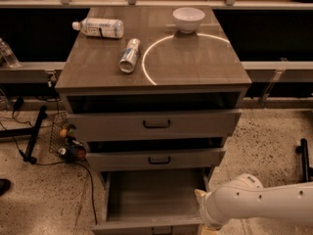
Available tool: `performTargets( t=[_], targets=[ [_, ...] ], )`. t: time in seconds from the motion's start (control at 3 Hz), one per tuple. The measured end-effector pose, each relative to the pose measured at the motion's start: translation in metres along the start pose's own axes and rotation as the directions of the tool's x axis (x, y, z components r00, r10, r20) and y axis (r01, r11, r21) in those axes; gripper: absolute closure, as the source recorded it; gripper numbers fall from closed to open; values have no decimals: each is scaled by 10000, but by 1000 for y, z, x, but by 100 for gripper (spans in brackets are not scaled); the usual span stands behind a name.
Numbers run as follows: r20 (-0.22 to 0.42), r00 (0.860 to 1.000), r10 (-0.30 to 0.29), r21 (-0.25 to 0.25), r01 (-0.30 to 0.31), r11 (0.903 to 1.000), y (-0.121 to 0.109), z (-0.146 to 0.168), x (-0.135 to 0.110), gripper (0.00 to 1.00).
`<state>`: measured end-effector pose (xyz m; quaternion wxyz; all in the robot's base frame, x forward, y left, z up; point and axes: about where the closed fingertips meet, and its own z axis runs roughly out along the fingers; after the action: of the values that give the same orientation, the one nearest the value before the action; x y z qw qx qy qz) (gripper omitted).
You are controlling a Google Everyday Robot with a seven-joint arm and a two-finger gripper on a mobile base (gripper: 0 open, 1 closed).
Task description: Close bottom drawer
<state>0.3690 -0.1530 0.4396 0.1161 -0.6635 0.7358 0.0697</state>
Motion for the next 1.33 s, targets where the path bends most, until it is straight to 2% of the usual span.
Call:
performTargets(
  t=[0.33, 0.67, 1.33],
  targets=[
    [154, 9998, 89, 137, -91, 9999, -16, 51, 5, 0],
    [588, 9949, 825, 626, -862, 9943, -49, 140, 47, 0],
    [649, 9952, 739, 642, -781, 9949, -55, 157, 46, 0]
  ],
)
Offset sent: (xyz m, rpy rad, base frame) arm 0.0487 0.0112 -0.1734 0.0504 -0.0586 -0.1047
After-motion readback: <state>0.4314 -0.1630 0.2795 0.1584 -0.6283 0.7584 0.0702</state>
